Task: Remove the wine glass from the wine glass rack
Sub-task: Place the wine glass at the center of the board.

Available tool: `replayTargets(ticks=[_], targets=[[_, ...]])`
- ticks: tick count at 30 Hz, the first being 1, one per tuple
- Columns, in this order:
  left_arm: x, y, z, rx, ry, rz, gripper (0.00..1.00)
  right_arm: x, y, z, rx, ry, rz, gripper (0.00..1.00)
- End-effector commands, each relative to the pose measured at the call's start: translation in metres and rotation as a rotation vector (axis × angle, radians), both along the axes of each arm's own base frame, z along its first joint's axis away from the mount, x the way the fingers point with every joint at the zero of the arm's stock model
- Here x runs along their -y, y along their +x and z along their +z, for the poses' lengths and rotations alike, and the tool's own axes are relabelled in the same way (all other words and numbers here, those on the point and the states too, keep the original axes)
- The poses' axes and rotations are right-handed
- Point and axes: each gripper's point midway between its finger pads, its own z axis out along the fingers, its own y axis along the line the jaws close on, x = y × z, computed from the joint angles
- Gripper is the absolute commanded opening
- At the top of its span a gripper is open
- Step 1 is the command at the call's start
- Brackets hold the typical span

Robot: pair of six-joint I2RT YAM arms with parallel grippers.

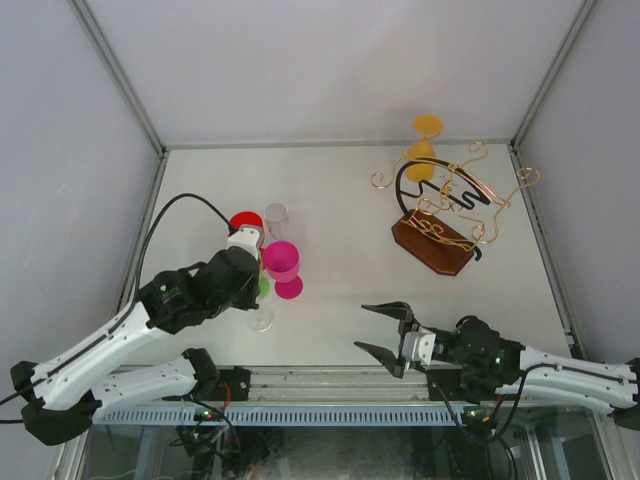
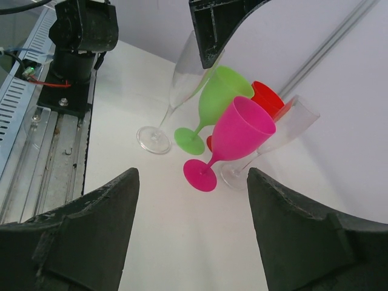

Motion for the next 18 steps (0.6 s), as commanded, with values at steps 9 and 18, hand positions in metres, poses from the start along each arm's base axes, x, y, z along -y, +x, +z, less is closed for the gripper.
replayTargets(ticks=[9,18], targets=[[0.001,0.007,0.017,0.051,-0.011,0.004,0.47,0.004,0.005,0.05,-0.096,0.146,-0.037,0.73],[-0.009,0.01,0.071,0.191,-0.113,0.01,0.86,0.01,0.025,0.082,-0.39,0.23,-0.174,0.82]])
